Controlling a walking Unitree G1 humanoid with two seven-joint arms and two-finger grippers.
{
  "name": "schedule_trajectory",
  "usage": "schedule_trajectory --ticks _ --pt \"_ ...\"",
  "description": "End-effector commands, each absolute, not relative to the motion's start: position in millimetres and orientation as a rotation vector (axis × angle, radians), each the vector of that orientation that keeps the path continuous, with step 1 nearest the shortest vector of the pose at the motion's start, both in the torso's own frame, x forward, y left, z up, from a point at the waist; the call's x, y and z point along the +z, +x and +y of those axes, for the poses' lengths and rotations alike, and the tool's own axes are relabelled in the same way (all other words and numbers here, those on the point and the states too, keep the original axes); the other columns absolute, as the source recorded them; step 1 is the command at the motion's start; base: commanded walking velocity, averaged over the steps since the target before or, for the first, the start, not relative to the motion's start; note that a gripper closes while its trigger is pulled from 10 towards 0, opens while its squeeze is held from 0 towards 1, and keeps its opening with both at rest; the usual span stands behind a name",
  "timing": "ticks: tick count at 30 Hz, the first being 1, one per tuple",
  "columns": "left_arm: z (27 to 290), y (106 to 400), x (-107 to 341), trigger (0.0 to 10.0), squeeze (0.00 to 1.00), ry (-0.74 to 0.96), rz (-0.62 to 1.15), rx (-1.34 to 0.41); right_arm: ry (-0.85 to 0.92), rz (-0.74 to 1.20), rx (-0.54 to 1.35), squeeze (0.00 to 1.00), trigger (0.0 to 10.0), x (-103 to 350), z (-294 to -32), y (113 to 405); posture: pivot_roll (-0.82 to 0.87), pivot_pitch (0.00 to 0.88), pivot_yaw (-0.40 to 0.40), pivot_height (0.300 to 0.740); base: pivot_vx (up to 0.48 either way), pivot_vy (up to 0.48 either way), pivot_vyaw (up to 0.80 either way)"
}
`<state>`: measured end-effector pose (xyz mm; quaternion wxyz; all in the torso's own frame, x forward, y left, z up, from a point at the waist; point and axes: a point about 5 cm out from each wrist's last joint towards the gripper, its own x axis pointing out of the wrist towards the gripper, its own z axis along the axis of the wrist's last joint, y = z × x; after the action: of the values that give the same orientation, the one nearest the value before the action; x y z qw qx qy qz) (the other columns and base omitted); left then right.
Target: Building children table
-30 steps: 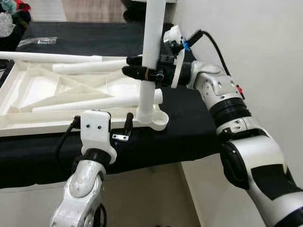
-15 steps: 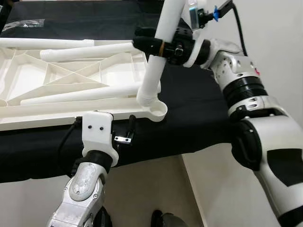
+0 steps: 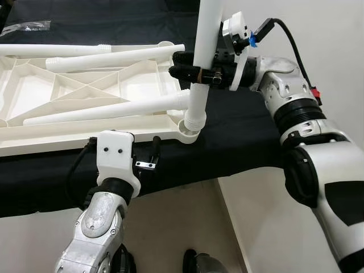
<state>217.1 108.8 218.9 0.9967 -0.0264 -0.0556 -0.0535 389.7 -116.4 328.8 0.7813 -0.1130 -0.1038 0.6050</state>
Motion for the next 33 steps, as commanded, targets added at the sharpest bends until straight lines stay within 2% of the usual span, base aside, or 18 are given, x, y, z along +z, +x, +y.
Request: schedule_trajectory --ticks 1,16,28,33 --pt "108.5 217.9 216.9 10.0 0.0 -0.062 -0.093 -0.111 -0.217 -0.203 1.307 0.0 10.0 320.9 -122.5 390.2 0.05 0.234 -0.087 0.74 0.0 0.0 0.0" --pt "109.6 219.0 216.7 10.0 0.0 -0.054 -0.09 -0.108 -0.177 -0.212 1.373 0.0 10.0 313.2 -113.0 387.7 0.06 0.237 -0.086 0.74 0.0 0.0 0.0" --pt "110.4 218.7 217.3 10.0 0.0 -0.056 -0.096 -0.105 -0.191 -0.221 1.33 0.0 10.0 318.7 -109.8 390.1 0.05 0.234 -0.092 0.74 0.0 0.0 0.0" --pt "109.9 218.9 217.6 10.0 0.0 -0.056 -0.1 -0.106 -0.159 -0.208 1.23 0.0 10.0 311.6 -115.3 395.0 0.05 0.225 -0.093 0.74 0.0 0.0 0.0"
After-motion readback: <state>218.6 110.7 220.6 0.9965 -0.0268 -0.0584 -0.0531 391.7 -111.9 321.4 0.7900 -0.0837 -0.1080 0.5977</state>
